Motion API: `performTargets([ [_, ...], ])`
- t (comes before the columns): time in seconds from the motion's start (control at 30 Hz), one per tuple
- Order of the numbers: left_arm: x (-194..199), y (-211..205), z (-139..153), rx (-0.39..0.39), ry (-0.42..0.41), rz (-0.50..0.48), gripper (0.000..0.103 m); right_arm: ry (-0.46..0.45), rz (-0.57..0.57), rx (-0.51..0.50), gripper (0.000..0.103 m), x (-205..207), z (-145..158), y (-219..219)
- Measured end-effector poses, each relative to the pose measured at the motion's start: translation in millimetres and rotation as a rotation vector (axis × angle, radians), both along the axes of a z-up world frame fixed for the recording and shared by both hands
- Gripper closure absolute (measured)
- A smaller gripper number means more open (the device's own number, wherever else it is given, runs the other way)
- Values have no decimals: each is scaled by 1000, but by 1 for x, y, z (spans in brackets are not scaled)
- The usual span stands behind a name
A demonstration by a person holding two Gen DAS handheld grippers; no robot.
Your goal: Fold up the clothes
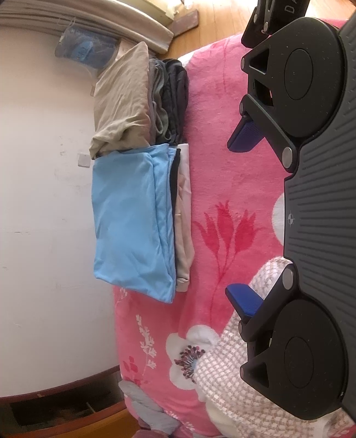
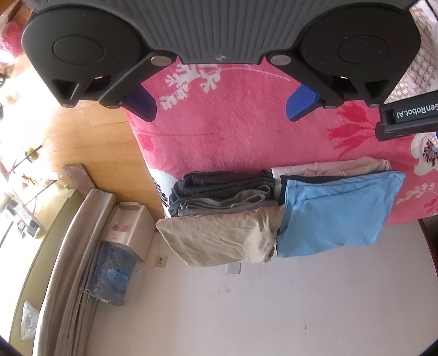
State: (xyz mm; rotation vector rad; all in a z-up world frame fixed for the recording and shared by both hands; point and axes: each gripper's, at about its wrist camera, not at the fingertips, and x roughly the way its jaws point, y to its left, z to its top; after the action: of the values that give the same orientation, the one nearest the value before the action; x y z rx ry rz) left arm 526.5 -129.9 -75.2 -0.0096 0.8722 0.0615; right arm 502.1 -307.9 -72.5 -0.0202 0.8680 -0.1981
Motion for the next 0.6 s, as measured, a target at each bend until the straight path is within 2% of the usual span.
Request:
performTargets([
  [0.6,-2,-6,2,24,4,19,0,8,-9,14,0,-4,-5,-5],
])
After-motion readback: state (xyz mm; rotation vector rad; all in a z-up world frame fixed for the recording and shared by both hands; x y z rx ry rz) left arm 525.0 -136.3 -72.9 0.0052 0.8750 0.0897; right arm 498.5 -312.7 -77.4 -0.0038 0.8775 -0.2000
